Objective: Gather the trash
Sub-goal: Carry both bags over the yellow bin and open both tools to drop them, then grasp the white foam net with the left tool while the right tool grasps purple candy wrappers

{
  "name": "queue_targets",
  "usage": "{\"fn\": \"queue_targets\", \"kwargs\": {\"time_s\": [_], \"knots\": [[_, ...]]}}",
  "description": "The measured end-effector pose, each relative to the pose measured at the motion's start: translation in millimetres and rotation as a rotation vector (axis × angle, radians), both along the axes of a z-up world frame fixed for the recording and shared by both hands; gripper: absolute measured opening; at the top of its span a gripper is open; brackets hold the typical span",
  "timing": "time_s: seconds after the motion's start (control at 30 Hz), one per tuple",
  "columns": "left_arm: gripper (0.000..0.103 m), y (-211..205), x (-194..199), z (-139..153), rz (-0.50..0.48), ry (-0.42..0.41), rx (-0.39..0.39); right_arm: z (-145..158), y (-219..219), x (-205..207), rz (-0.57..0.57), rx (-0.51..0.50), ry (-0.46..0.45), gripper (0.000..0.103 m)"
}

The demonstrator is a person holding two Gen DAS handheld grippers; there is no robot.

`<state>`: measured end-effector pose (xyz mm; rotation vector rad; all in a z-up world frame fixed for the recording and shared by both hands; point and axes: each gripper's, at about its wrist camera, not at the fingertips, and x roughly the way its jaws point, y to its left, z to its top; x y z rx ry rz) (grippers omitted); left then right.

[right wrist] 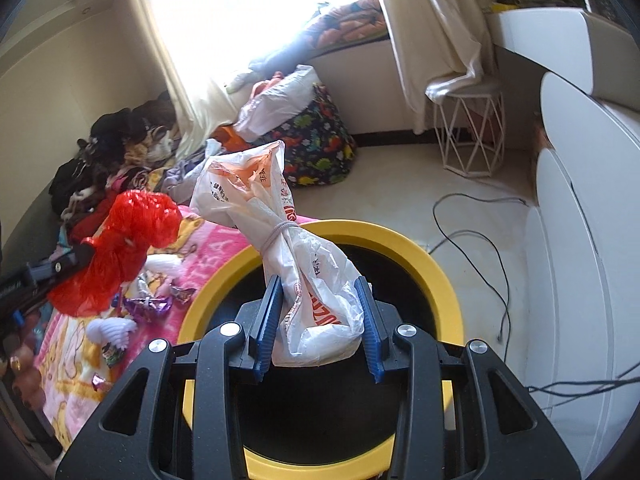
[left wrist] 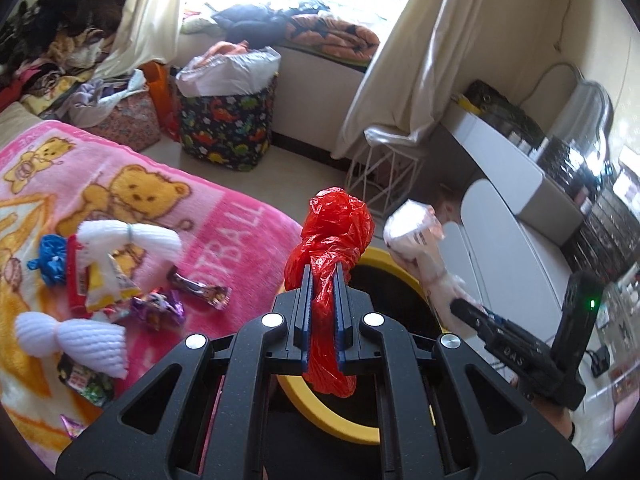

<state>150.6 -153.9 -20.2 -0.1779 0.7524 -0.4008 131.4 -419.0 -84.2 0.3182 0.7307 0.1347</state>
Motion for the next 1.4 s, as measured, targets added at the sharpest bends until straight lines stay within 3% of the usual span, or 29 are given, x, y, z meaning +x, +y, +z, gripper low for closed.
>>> {"fn": "queue_targets", "kwargs": {"time_s": [0.4, 0.5, 0.57, 0.6, 0.63, 0.77, 1.4], "knots": [[0.005, -27, 0, -31, -0.086, 0.078, 0.044, -7, -8, 2, -0.043, 0.006, 0.043, 0.037], [0.005, -31, 1, -40, -0.100, 0.103, 0.050, -8, -9, 3, -0.051, 0.017, 0.055, 0.046], [0.026, -31, 4, -46, -0.095, 0.125, 0.045, -10, -9, 4, -0.050, 0.040, 0.062, 0.060], [0.061, -29, 5, -48, -0.084, 0.130, 0.041, -11, -10, 4, -0.055, 0.038, 0.064, 0.063], [0.081, -26, 5, -49, -0.069, 0.127, 0.032, -10, -10, 3, -0.057, 0.030, 0.065, 0.066], [0.090, -13, 3, -46, -0.006, 0.084, 0.062, -7, -7, 2, -0.059, 0.013, 0.049, 0.074], [0.092, 62, -8, -12, 0.216, -0.054, 0.051, 30, 83, -6, 0.201, -0.037, -0.136, 0.084]]}}
